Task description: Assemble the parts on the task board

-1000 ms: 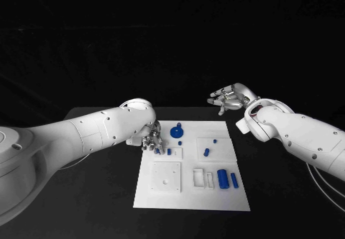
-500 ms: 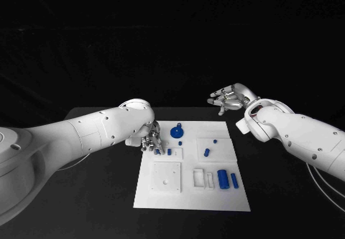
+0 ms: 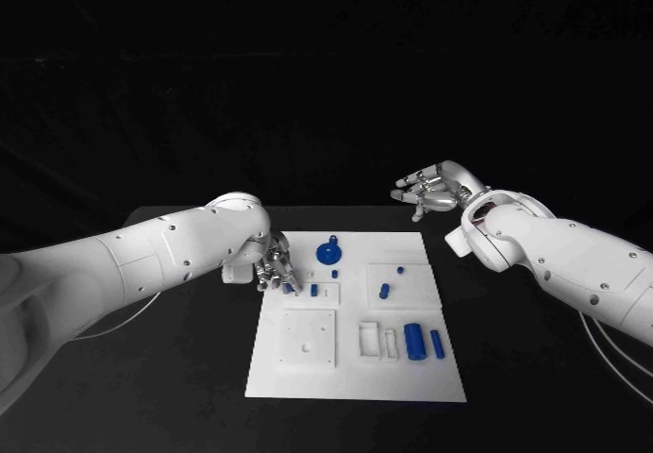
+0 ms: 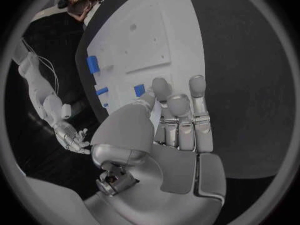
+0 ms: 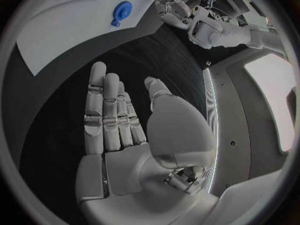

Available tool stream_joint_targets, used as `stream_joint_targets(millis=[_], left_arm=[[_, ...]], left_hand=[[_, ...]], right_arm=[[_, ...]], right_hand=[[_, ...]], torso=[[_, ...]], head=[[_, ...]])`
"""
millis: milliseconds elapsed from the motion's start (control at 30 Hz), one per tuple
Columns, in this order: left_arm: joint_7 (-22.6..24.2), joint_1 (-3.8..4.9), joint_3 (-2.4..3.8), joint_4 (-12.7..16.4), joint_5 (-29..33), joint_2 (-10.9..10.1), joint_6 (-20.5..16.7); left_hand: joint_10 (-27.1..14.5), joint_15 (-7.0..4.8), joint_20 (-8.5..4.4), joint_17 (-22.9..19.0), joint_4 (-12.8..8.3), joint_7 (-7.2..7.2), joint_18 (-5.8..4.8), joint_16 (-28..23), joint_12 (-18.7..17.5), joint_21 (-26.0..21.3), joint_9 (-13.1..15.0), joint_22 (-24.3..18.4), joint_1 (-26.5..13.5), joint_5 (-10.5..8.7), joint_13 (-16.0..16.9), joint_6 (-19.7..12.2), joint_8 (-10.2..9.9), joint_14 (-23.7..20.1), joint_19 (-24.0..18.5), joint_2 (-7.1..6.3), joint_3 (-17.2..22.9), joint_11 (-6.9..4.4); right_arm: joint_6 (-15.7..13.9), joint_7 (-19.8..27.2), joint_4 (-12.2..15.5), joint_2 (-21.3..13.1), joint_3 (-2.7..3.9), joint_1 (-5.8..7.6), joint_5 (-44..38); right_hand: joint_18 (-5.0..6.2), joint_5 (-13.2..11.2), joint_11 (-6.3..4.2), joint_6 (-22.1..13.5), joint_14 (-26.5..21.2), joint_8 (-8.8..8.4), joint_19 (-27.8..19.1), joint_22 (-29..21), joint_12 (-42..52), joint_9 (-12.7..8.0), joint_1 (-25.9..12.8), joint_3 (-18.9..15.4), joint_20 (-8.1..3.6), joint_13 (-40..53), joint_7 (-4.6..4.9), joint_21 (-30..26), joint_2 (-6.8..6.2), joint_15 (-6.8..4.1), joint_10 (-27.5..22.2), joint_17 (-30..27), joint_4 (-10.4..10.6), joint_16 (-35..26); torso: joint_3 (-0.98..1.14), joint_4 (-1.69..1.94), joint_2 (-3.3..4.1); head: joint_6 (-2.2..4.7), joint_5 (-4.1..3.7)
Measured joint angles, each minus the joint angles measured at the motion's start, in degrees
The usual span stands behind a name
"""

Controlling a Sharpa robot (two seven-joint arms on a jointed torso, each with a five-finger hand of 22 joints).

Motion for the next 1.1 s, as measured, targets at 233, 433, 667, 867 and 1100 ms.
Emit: stream_joint_targets(millis=[233,433,667,867,1100], left_arm=[[1.73,0.07,1.82,2.33,5.21,-3.92,-2.92],[5.43,0.13,2.41,4.81,12.68,-7.35,-5.75],[10.85,0.15,2.53,8.5,22.83,-11.04,-8.44],[15.92,0.14,2.53,12.21,30.73,-13.93,-9.33],[21.62,0.04,2.5,15.46,36.92,-16.27,-8.82]], left_hand=[[0.0,0.0,0.0,-0.3,0.0,0.01,0.0,-0.42,-0.62,-0.5,0.24,-0.01,0.04,-0.09,-0.27,0.01,0.0,0.0,0.0,0.04,0.0,0.0],[0.1,0.01,0.0,-0.64,0.0,-0.14,0.0,-1.38,-1.46,-1.13,0.41,-0.01,0.04,-0.1,-0.63,-0.13,-0.19,-0.46,0.0,0.04,0.0,0.1],[0.22,0.18,-0.36,-1.61,1.08,-0.36,-0.92,-2.88,-3.32,-3.08,0.75,-0.01,0.04,0.14,-1.35,-0.46,0.79,-1.04,-0.06,0.04,1.08,0.23],[0.22,0.19,-0.64,-1.48,1.26,-0.3,-0.92,-2.88,-3.32,-3.6,0.75,-0.01,0.04,0.14,-1.02,-0.6,0.81,-1.04,0.22,0.04,1.26,0.22],[0.21,0.04,-0.63,-1.43,1.39,0.2,-0.92,-2.88,-3.32,-4.45,0.73,0.0,0.04,0.13,-0.68,-1.76,1.01,-1.48,0.22,0.04,1.4,0.21]], right_arm=[[-0.03,0.11,0.76,-0.41,0.0,-0.22,0.0],[-0.04,0.3,2.14,-0.88,0.01,-0.62,-0.15],[0.07,0.41,5.17,-1.49,-0.03,-1.27,-1.64],[0.63,0.37,9.45,-2.15,-0.49,-2.08,-4.13],[1.42,0.25,15.4,-3.16,-1.53,-3.2,-6.86]], right_hand=[[-0.01,0.0,0.0,0.0,0.0,0.0,0.0,0.03,-0.04,0.0,0.85,1.37,0.0,-0.07,0.0,0.13,0.19,0.0,0.0,0.01,-1.37,0.0],[-0.06,-0.72,-0.42,0.84,-0.2,0.0,0.0,1.3,-0.9,0.0,2.58,4.73,0.0,-0.09,-0.09,1.22,-0.3,-0.2,1.05,0.0,-6.46,0.0],[-0.3,-1.17,-1.3,2.5,-0.12,0.0,-0.09,3.53,-0.3,0.01,2.58,7.32,-0.34,0.11,-0.43,2.79,-0.3,-0.73,3.64,0.24,-10.75,0.1],[-0.85,-2.57,-3.18,3.4,2.33,0.0,-0.07,8.59,8.9,0.01,1.88,7.6,-2.2,7.06,-0.93,7.7,0.29,-2.52,4.35,3.6,-14.59,4.43],[-0.43,-4.96,-3.76,3.75,3.88,0.0,0.02,16.57,22.08,0.01,0.1,7.5,-2.69,20.24,-1.19,14.42,1.25,-3.24,-0.43,9.18,-17.68,9.96]], torso=[[-0.23,0.29,-0.13],[-0.44,0.55,-0.29],[-0.44,0.51,-0.27],[-0.4,0.43,-0.2],[-0.34,0.36,-0.2]], head=[[0.41,-0.07],[0.97,0.02],[2.15,0.67],[3.59,0.9],[4.76,0.86]])
